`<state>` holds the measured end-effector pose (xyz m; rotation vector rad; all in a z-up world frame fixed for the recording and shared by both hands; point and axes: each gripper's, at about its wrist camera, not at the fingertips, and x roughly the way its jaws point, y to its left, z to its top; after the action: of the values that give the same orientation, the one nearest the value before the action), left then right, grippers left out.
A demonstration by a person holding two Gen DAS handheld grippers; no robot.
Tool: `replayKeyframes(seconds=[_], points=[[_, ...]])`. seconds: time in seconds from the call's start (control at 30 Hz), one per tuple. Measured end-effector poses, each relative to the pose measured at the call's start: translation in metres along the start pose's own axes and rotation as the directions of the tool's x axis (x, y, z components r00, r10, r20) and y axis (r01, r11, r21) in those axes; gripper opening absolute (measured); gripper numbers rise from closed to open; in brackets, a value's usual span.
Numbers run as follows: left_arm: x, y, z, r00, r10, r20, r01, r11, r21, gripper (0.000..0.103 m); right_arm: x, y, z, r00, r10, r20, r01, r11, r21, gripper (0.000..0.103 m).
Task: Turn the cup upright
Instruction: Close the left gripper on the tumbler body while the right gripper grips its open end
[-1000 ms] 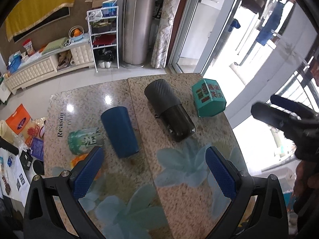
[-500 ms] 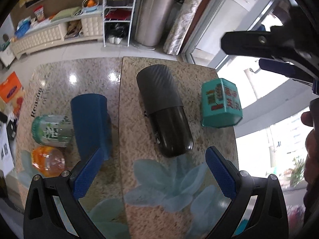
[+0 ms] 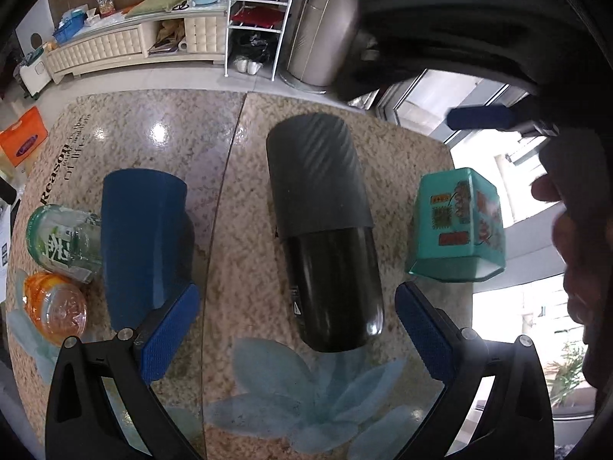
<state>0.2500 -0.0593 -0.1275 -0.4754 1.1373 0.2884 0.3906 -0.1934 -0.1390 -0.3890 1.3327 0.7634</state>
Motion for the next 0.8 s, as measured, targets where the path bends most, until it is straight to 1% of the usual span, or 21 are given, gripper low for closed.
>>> replayKeyframes(seconds=[0.17, 0.3, 0.4, 0.43, 0.47, 0.57, 0.6, 0.63, 0.67, 0.7, 0.8], points=[[0.012, -0.007, 0.003, 1.0, 0.012, -0.003, -0.012, 1.0, -0.002, 0.102, 0.026, 0.0, 0.008, 0.995, 0.04, -0.087, -0.042, 0.999, -0.013, 0.103], [0.025, -0.01, 0.007, 0.999, 0.014, -0.033, -0.014, 1.0, -0.005, 0.102, 0.039, 0.001, 0.013, 0.99, 0.057, -0.126, -0.061, 0.998, -0.027, 0.103], [0.039, -0.009, 0.009, 0.997, 0.018, -0.069, -0.019, 1.0, -0.018, 0.102, 0.048, 0.001, 0.016, 0.986, 0.053, -0.16, -0.061, 0.997, -0.044, 0.103], [0.042, -0.008, 0.009, 0.997, 0.014, -0.075, -0.015, 1.0, -0.022, 0.102, 0.052, 0.001, 0.016, 0.984, 0.055, -0.171, -0.063, 0.997, -0.045, 0.103], [0.045, -0.007, 0.01, 0.997, 0.009, -0.079, -0.011, 1.0, -0.028, 0.099, 0.056, -0.001, 0.017, 0.98, 0.065, -0.189, -0.074, 0.996, -0.041, 0.103], [0.055, -0.002, 0.011, 0.994, -0.05, -0.102, 0.044, 0.997, -0.06, 0.097, 0.065, -0.004, 0.019, 0.973, 0.07, -0.22, -0.079, 0.996, -0.034, 0.103], [0.057, -0.004, 0.011, 0.992, -0.064, -0.107, 0.058, 0.997, -0.058, 0.096, 0.068, -0.006, 0.02, 0.971, 0.068, -0.227, -0.078, 0.996, -0.033, 0.101], [0.059, -0.005, 0.011, 0.992, -0.068, -0.11, 0.063, 0.997, -0.053, 0.095, 0.07, -0.007, 0.021, 0.968, 0.066, -0.243, -0.078, 0.996, -0.038, 0.093], [0.061, -0.008, 0.011, 0.991, -0.072, -0.115, 0.067, 0.997, -0.045, 0.094, 0.069, -0.011, 0.022, 0.965, 0.074, -0.25, -0.085, 0.996, -0.036, 0.09], [0.064, -0.01, 0.011, 0.99, -0.077, -0.122, 0.072, 0.997, -0.04, 0.093, 0.069, -0.015, 0.023, 0.964, 0.073, -0.257, -0.084, 0.996, -0.03, 0.088], [0.072, -0.013, 0.012, 0.984, -0.098, -0.15, 0.093, 0.995, -0.041, 0.093, 0.075, -0.021, 0.021, 0.957, 0.057, -0.285, -0.069, 0.997, -0.032, 0.086]])
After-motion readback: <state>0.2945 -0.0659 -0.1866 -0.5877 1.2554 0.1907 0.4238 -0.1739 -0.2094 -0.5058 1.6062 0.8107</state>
